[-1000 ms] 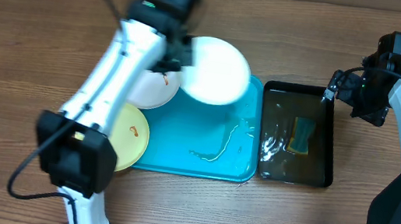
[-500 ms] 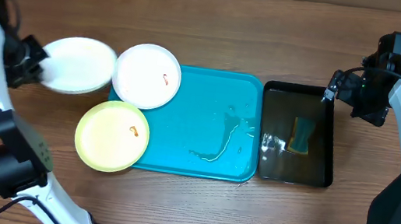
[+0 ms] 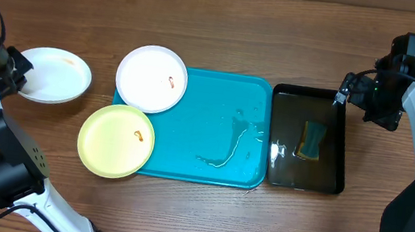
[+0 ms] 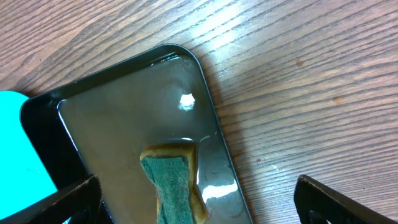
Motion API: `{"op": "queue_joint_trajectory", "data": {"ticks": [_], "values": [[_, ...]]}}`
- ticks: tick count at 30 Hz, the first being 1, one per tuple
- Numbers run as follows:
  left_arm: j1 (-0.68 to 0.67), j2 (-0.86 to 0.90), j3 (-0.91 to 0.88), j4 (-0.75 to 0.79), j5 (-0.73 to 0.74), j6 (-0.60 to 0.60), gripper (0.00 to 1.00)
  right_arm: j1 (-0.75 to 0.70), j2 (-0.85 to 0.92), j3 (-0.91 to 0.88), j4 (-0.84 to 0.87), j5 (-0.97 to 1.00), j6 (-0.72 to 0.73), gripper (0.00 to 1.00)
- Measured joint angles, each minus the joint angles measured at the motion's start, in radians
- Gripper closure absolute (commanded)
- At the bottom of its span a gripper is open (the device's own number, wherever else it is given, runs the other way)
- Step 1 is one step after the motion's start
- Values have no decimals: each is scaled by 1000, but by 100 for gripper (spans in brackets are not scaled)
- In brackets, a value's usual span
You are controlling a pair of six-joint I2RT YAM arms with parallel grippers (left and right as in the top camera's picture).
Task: Clean dirty plates on tray and stack at the side
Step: 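Lower the white plate onto the table at the left side, then reach the left gripper to the yellow plate and grip its rim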
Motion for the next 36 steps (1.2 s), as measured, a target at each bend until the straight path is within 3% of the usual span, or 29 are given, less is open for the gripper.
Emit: {"op": "queue_joint_trajectory", "data": {"ticks": [4,6,9,10,12,17,23,26,30,36], "values": [[-1,0,-83,77,6,-1,92,0,0,0,0,0,-1,0],[-1,0,-106,103,13,-2,72,0,0,0,0,0,-1,0],[-2,0,-109,115,32,0,34,0,0,0,1,0,0,0],[-2,0,-110,124,51,6,27,0,0,0,0,0,0,0],[-2,0,-110,139,108,38,22,0,0,0,0,0,0,0],[-4,0,-111,108,319,140,21,0,0,0,0,0,0,0],[-20,0,-113,-58,459,212,30,0,0,0,0,0,0,0],[-43,0,-114,-140,467,234,37,0,0,0,0,0,0,0],[-102,-1,-119,-234,449,260,37,0,0,0,0,0,0,0],[-183,-120,-259,-225,382,262,36,0,0,0,0,0,-1,0]]}}
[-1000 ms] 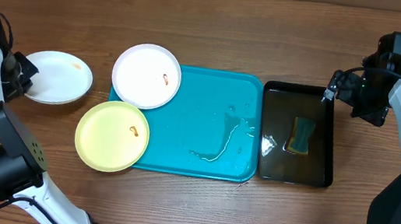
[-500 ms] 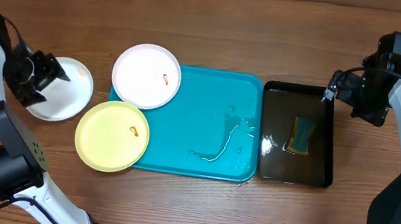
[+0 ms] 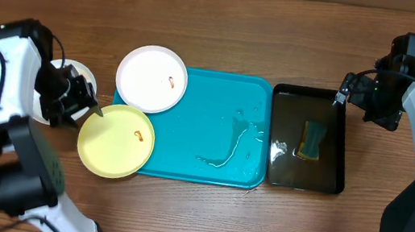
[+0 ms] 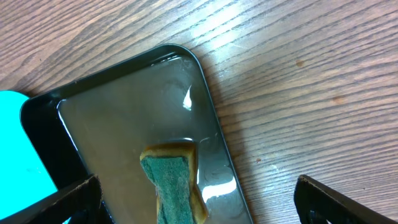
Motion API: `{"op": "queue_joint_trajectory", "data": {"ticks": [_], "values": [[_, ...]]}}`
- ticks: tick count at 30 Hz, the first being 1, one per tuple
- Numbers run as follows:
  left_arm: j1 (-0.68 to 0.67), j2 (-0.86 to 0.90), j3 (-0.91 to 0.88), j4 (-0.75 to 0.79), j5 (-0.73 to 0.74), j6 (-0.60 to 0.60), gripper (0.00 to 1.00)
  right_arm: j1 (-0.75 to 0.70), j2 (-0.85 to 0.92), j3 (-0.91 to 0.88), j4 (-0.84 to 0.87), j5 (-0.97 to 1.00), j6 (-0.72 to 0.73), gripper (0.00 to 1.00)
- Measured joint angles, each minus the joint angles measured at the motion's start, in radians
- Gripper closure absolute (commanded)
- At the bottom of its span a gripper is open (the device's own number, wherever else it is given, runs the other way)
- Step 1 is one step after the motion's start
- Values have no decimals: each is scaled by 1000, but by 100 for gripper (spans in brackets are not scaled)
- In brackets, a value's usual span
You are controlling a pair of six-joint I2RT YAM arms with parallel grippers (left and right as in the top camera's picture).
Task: Clean dirty plates on tray and stack at the side
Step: 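Reach the left gripper to the yellow plate and grip its rim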
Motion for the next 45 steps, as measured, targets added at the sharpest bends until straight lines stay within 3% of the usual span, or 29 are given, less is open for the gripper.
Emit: {"op": "queue_joint_trajectory", "data": {"ticks": [9,14,20,29,33,36,45], "values": [[-4,-460,-309,122,-123,-56,41,0,0,0,0,0,0,0],[-4,-565,-464,258,-162,-85,42,0,0,0,0,0,0,0],[-4,-533,-562,414,-192,-114,59,0,0,0,0,0,0,0],[-3,-370,-570,486,-222,-117,58,0,0,0,1,0,0,0],[-3,-323,-571,502,-229,-115,48,0,0,0,0,0,0,0],[-3,-300,-572,520,-233,-116,48,0,0,0,0,0,0,0],[-3,-216,-573,548,-236,-113,63,0,0,0,0,0,0,0]]}}
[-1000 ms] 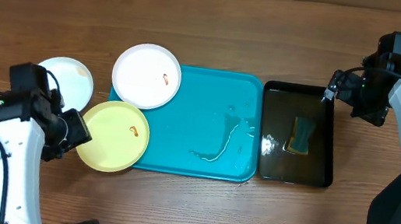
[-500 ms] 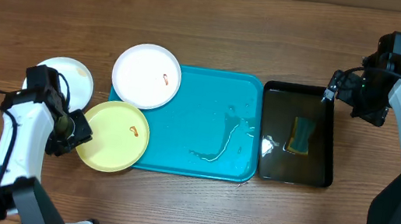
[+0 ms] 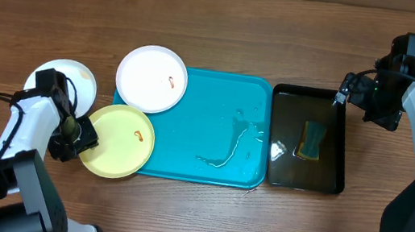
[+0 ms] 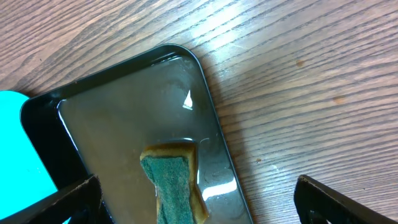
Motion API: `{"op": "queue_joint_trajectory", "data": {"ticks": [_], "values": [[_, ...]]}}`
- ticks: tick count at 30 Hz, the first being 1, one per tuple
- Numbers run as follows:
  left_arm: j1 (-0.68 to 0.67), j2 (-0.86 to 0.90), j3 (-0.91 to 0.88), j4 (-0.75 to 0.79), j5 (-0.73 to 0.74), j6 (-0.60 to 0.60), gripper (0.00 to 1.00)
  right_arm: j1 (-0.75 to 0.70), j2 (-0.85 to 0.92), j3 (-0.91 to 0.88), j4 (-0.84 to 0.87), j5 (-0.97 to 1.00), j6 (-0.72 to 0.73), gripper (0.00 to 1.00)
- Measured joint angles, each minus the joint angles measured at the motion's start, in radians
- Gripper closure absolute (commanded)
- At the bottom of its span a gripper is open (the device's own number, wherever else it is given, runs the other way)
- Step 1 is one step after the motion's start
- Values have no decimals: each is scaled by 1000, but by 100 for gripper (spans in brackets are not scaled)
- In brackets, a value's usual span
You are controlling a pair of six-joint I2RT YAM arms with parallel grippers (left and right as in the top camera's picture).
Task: Clean dirty plates on tray and stack at the side
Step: 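Reach the left gripper to the yellow plate and grip its rim, then drag the yellow plate onto the center of the teal tray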
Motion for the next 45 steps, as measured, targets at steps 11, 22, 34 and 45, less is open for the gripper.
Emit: {"op": "queue_joint_trajectory", "data": {"ticks": [11,22,34,45], "values": [[0,14,-2,-27,66,8,96,0,0,0,0,0,0,0],[3,14,-2,-117,226,60,96,0,0,0,0,0,0,0],[-152,14,-2,-141,284,89,96,0,0,0,0,0,0,0],[-436,14,-2,24,312,-45,96,0,0,0,0,0,0,0]]}}
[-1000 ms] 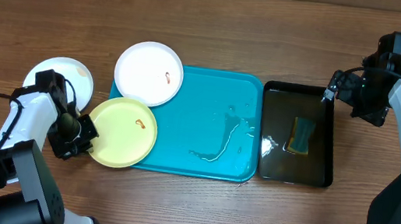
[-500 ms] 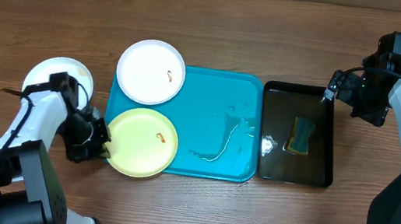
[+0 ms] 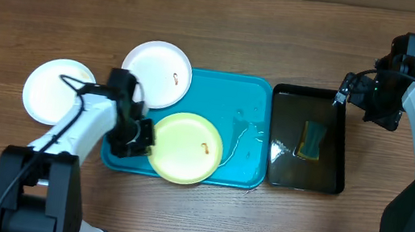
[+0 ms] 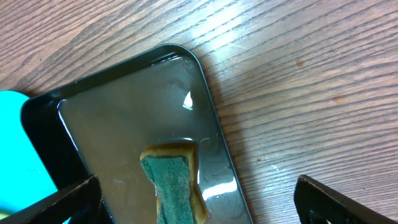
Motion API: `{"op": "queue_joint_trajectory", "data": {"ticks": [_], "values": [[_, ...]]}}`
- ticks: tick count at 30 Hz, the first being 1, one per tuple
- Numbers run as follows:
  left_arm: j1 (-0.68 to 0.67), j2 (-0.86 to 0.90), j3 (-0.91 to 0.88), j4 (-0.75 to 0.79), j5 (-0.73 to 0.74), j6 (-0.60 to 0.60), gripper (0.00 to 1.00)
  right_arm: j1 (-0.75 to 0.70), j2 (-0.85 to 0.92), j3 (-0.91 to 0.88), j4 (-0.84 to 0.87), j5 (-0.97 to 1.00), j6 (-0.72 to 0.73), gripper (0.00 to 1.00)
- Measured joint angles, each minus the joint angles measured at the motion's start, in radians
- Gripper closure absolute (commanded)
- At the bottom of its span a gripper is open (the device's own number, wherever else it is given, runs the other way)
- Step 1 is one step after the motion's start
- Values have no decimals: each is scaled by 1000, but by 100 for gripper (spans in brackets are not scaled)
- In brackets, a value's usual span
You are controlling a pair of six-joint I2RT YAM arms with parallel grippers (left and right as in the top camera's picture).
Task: Clean dirty plates on tray and stack at the side
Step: 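Drag the yellow plate onto the center of the teal tray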
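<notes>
A yellow plate [image 3: 185,147] with a small orange stain lies on the teal tray [image 3: 219,93], near its front edge. My left gripper [image 3: 138,135] is at the plate's left rim and looks shut on it. A white plate [image 3: 156,75] with a red stain overlaps the tray's back left corner. Another white plate [image 3: 54,92] lies on the table at the left. My right gripper [image 4: 198,193] hangs open over the far right corner of the black basin [image 4: 211,118], above the green sponge [image 4: 173,183], which lies in the water.
The black basin [image 3: 279,155] of water stands right against the tray's right side. Water streaks [image 3: 227,147] lie on the tray's middle. Bare wooden table runs all around.
The yellow plate was overhanging the tray's front left corner and now lies further right, fully on the tray. My left gripper has moved right with it. The right arm has not moved.
My left gripper was first at a white plate at the far left of the table. Then it was between that plate and the yellow one. Then it was at the yellow plate's left rim, and now that plate lies on the tray. The right gripper stayed open over the basin.
</notes>
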Motion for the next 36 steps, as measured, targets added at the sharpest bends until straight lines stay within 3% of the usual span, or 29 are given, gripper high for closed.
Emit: {"op": "queue_joint_trajectory", "data": {"ticks": [10,23,36], "values": [[-113,0,-2,222,5,-107,96,0,0,0,0,0,0,0],[-177,0,-3,311,0,-100,96,0,0,0,-1,0,0,0],[-244,0,-3,359,-114,-77,96,0,0,0,0,0,0,0]]}}
